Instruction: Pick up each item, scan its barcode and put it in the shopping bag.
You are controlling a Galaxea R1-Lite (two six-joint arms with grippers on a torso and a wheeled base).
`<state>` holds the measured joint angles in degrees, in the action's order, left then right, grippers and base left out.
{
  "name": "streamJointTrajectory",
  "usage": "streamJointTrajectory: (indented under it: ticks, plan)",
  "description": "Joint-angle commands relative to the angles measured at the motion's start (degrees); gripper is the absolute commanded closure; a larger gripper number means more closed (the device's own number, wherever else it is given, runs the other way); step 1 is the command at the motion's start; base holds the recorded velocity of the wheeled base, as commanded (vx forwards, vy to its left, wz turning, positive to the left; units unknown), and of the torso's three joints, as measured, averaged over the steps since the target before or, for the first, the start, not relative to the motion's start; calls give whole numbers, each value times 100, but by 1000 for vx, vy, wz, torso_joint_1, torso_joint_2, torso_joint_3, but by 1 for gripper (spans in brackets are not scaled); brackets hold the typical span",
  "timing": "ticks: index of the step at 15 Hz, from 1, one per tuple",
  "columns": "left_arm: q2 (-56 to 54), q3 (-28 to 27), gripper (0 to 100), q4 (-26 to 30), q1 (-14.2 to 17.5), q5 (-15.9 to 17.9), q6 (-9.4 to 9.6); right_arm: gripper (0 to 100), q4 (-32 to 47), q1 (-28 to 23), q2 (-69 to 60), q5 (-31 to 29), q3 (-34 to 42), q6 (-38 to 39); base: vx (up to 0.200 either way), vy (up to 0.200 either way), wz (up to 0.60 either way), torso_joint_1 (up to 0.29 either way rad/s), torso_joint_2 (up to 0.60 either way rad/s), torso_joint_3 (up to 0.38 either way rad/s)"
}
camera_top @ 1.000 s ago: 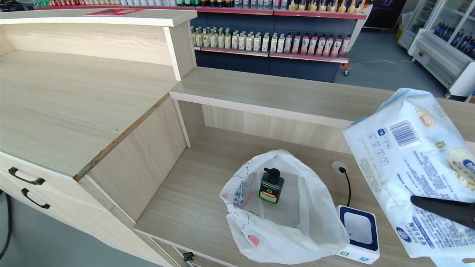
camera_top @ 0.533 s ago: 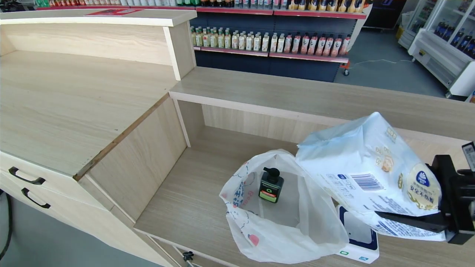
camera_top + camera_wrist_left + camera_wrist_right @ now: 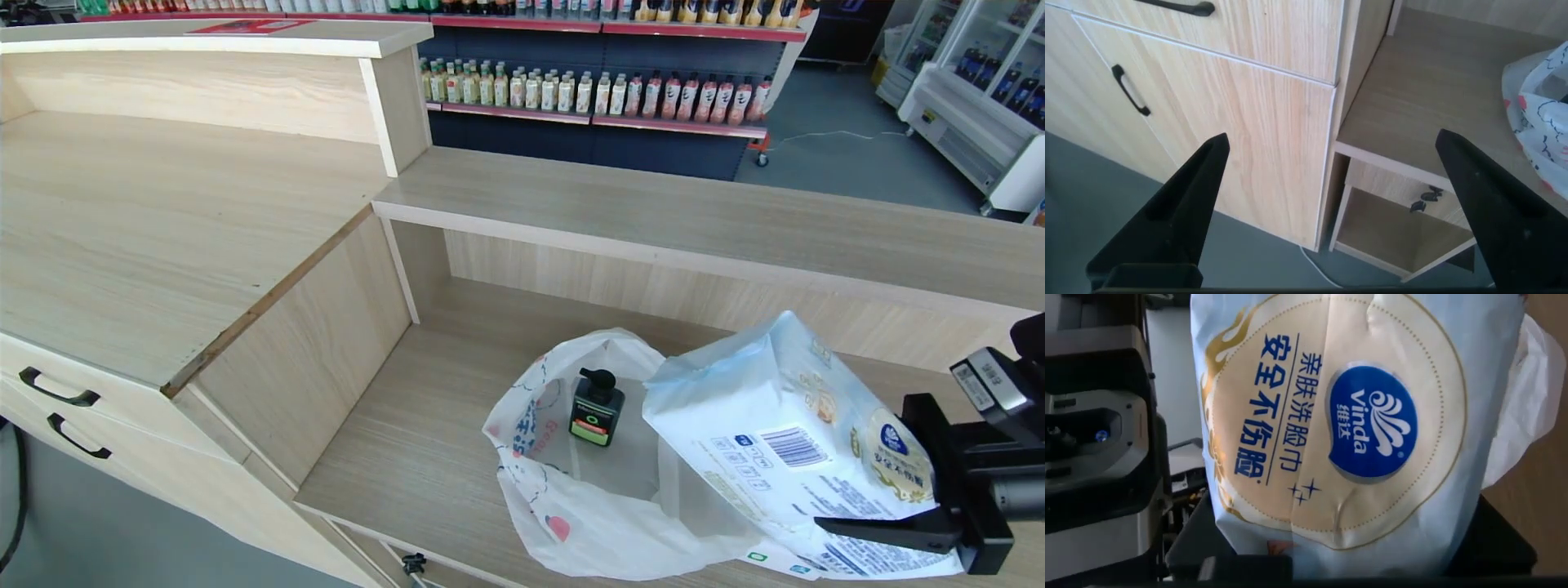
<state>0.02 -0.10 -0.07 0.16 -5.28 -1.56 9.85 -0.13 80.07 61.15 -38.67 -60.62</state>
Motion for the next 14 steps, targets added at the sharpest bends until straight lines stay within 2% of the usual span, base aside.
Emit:
streamJointTrajectory:
  ticks: [1, 5, 8, 9, 11, 12, 14]
  plan:
    - [-2, 1, 0, -1, 2, 1, -2, 100, 8, -171, 281, 11, 35, -151, 0, 0, 0, 0, 0, 0]
    - [-2, 1, 0, -1, 2, -8, -2, 100, 8, -294, 519, 64, 193, -758, 0, 0, 0, 0, 0, 0]
    - [-2, 1, 0, -1, 2, -8, -2, 100, 131, -268, 545, 38, 193, -784, 0, 0, 0, 0, 0, 0]
    - [-2, 1, 0, -1, 2, -8, -2, 100, 289, -277, 483, 38, 158, -776, 0, 0, 0, 0, 0, 0]
    - [-2, 1, 0, -1, 2, 1, -2, 100, 1362, -435, -97, 29, 105, -811, 0, 0, 0, 0, 0, 0]
    - [-2, 1, 0, -1, 2, -8, -2, 100, 1625, -470, -290, 20, 96, -793, 0, 0, 0, 0, 0, 0]
    - [-2, 1, 0, -1, 2, 1, -2, 100, 1704, -479, -404, 20, 35, -802, 0, 0, 0, 0, 0, 0]
